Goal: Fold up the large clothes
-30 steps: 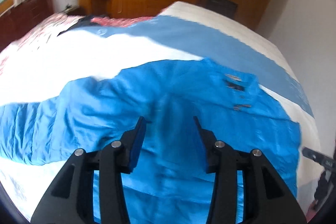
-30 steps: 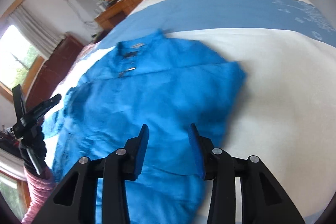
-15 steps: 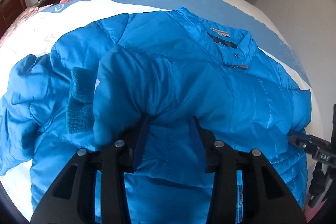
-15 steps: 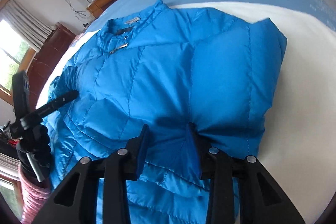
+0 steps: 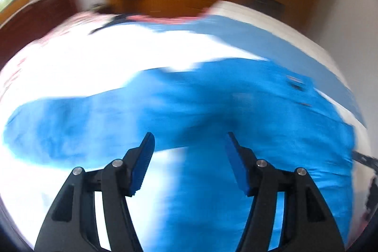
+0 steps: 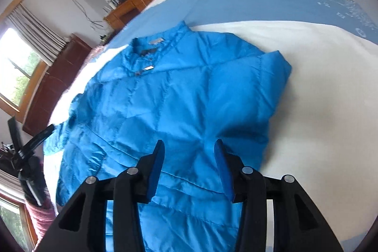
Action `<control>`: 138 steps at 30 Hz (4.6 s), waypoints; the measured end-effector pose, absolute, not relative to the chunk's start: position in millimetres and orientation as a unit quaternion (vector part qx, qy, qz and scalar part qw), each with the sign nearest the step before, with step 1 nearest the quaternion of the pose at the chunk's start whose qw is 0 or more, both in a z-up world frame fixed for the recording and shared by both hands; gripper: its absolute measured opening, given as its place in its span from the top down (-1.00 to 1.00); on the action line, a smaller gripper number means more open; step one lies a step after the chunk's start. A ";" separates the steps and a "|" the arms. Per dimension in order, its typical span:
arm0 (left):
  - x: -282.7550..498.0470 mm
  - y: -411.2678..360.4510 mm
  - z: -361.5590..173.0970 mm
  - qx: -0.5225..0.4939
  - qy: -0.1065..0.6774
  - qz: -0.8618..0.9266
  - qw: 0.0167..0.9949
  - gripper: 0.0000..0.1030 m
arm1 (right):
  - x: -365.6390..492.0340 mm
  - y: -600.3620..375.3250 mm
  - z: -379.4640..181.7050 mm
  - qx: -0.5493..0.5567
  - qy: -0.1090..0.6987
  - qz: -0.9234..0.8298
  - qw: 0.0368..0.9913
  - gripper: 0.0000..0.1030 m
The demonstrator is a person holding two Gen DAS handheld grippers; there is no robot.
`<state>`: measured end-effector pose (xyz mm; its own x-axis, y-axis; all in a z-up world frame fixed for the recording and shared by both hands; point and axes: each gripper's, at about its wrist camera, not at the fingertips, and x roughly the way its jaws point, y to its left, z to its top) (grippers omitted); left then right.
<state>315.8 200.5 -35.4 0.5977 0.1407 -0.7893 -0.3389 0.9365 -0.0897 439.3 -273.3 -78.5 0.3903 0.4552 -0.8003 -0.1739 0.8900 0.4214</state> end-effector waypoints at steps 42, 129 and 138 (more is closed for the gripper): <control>269.1 305.7 21.1 -0.269 0.264 0.210 0.902 0.96 | 426.6 -289.4 -64.8 0.119 0.510 0.173 0.834 0.14; 420.6 87.2 -80.0 -0.096 0.469 -0.046 0.877 0.35 | 494.1 -266.2 -81.1 0.172 0.540 0.203 0.799 0.07; 415.4 91.3 -72.7 -0.094 0.458 -0.048 0.883 0.31 | 485.3 -265.4 -72.4 0.162 0.527 0.212 0.807 0.70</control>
<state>415.4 91.3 -72.7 0.5767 -0.1701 -0.7990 -0.0012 0.9779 -0.2091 485.3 -265.4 -72.4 0.3543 0.5129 -0.7819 -0.1712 0.8576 0.4849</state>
